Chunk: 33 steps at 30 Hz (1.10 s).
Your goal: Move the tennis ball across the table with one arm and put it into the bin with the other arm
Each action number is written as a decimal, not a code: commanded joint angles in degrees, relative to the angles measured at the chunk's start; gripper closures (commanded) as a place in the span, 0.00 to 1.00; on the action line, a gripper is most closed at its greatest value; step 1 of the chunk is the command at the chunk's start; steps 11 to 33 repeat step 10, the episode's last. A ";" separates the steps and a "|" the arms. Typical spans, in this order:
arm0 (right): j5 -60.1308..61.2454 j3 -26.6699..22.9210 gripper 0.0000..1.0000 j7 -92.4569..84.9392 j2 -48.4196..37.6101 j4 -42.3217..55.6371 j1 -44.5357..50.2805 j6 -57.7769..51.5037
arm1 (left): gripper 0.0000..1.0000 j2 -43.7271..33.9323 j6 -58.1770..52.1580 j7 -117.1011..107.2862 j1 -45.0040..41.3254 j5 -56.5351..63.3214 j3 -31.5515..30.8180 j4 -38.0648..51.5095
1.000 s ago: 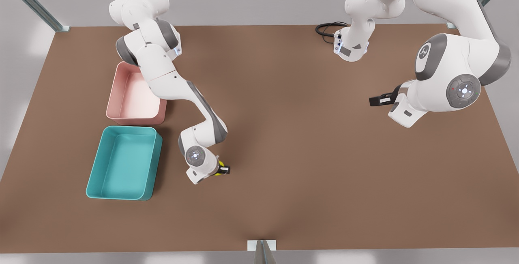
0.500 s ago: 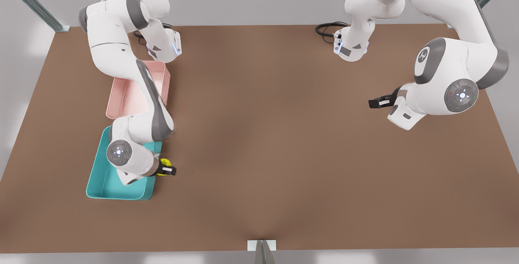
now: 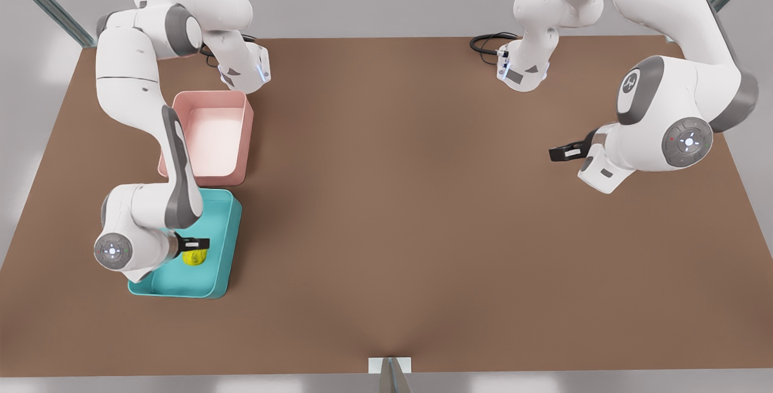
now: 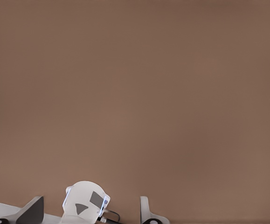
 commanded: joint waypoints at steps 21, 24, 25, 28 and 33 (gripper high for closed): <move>3.86 -0.33 0.00 1.01 -30.76 -11.78 2.60 -20.87 | 0.00 -0.25 -0.31 0.08 -0.14 -0.73 -0.08 0.92; 3.86 -0.33 0.00 1.01 -30.76 -11.78 2.60 -20.87 | 0.00 -0.25 -0.31 0.08 -0.14 -0.73 -0.08 0.92; 3.86 -0.33 0.00 1.01 -30.76 -11.78 2.60 -20.87 | 0.00 -0.25 -0.31 0.08 -0.14 -0.73 -0.08 0.92; 3.86 -0.33 0.00 1.01 -30.76 -11.78 2.60 -20.87 | 0.00 -0.25 -0.31 0.08 -0.14 -0.73 -0.08 0.92; 3.86 -0.33 0.00 1.01 -30.76 -11.78 2.60 -20.87 | 0.00 -0.25 -0.31 0.08 -0.14 -0.73 -0.08 0.92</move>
